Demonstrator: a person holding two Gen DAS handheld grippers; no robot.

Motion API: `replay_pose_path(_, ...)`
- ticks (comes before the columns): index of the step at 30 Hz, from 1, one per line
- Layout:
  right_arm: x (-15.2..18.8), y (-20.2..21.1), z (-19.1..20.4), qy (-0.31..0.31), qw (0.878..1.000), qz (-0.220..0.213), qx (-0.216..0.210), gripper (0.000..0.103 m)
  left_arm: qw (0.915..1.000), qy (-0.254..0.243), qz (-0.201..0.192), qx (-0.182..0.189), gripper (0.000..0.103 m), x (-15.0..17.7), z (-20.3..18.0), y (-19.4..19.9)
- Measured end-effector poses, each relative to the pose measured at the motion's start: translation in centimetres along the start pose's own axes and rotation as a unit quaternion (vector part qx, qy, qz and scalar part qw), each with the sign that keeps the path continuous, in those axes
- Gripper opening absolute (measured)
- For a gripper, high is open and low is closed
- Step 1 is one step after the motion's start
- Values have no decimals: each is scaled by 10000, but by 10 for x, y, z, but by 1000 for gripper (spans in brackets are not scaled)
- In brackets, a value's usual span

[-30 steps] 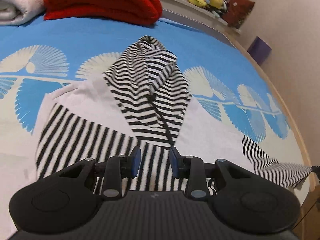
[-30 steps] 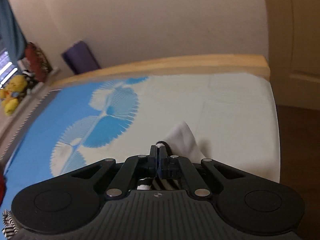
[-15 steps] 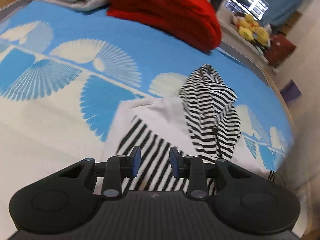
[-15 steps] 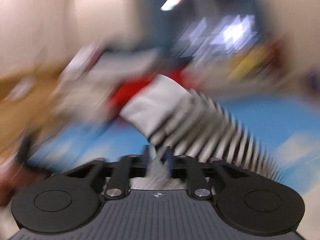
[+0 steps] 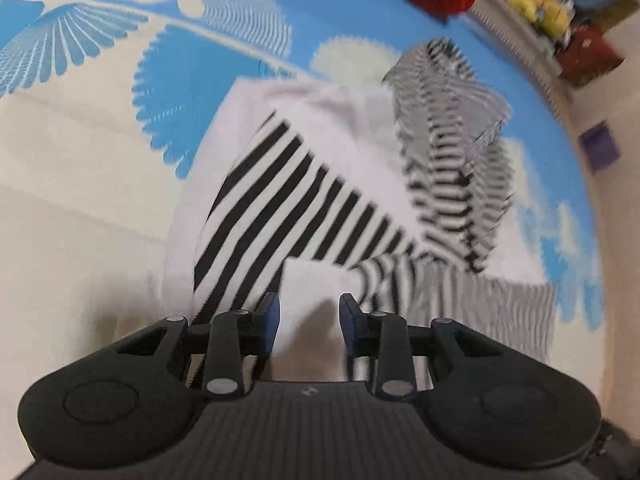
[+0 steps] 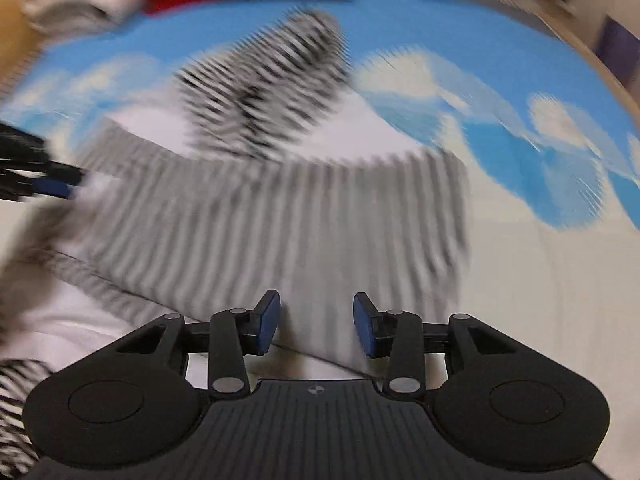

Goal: Fold small clothes

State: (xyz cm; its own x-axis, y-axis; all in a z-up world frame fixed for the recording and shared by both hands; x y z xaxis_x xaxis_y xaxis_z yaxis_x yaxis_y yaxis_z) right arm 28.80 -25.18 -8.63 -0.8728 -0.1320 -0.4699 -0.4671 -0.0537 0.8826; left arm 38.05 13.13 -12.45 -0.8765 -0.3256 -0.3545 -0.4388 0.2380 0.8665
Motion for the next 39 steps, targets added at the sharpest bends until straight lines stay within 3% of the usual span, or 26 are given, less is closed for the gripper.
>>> replay_pose_path(3, 16, -15, -14, 130, 9985, 498, 164, 45, 9997, -197, 64, -163, 38, 4, -1, -12)
replay_pose_path(6, 25, -25, -16, 392, 9967, 702, 146, 49, 9988, -455, 12, -189, 40, 6, -12, -11)
replay_pose_path(8, 28, -22, -15, 464, 9963, 721, 111, 49, 9964, -835, -42, -172, 7, 8, -25, -11)
replay_pose_path(11, 27, -20, -15, 474, 9963, 716, 84, 49, 9879, -1413, -516, -371, 6, 7, -43, 6)
replay_pose_path(14, 23, -21, -15, 349, 9972, 668, 33, 50, 9840, -1340, -1148, -239, 6, -5, -45, 42)
replay_pose_path(16, 23, -14, -16, 280, 9977, 618, 17, 50, 9849, -1151, -1244, -341, 7, -9, -36, 53)
replay_pose_path(18, 24, -13, -17, 257, 9979, 602, 3, 51, 9871, -1074, -998, -639, 7, -8, -25, 42)
replay_pose_path(21, 25, -14, -22, 131, 9980, 626, 14, 52, 9907, -860, -742, -747, 12, -6, -11, 30)
replay_pose_path(22, 25, -14, -26, 10, 9981, 614, -17, 52, 9904, -828, -814, -753, 19, -7, -9, 34)
replay_pose_path(23, 23, -12, -29, -134, 9983, 561, -41, 52, 9903, -815, -889, -688, 33, -9, -9, 39)
replay_pose_path(25, 15, -7, -38, -445, 9983, 355, -81, 53, 9906, -741, -1009, -549, 47, -12, -7, 45)
replay_pose_path(27, 9, -6, -46, -678, 9975, 181, -5, 55, 9915, -733, -904, -578, 48, -12, -7, 41)
replay_pose_path(29, 8, -11, -55, -879, 9959, 124, 193, 59, 9910, -751, -727, -831, 62, -11, -3, 32)
replay_pose_path(31, 11, -20, -64, -1138, 9928, 206, 311, 60, 9900, -743, -589, -1046, 69, -11, 7, 27)
replay_pose_path(34, 18, -37, -75, -1629, 9850, 491, 298, 60, 9912, -608, -393, -1111, 69, -9, 24, 21)
replay_pose_path(37, 21, -45, -76, -1847, 9812, 541, 158, 53, 9930, -526, -199, -1040, 69, -5, 35, 14)
replay_pose_path(39, 18, -43, -70, -1788, 9830, 408, 75, 25, 9931, -536, -140, -1037, 68, -2, 38, 10)
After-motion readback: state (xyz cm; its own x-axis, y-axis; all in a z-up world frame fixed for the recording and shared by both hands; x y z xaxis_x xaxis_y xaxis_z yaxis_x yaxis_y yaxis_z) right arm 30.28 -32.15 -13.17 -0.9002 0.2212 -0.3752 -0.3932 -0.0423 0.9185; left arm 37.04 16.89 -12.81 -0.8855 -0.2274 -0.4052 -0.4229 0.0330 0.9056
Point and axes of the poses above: each gripper's, at about its wrist camera, not at the fingertips, and y roughly against the way its jaws point, z to its left, x to its underside, the point moved 3 cm from there along -y, roughly the way its jaws point, and after that the axes turned 4 degrees about -z, right-handed, at the moved point
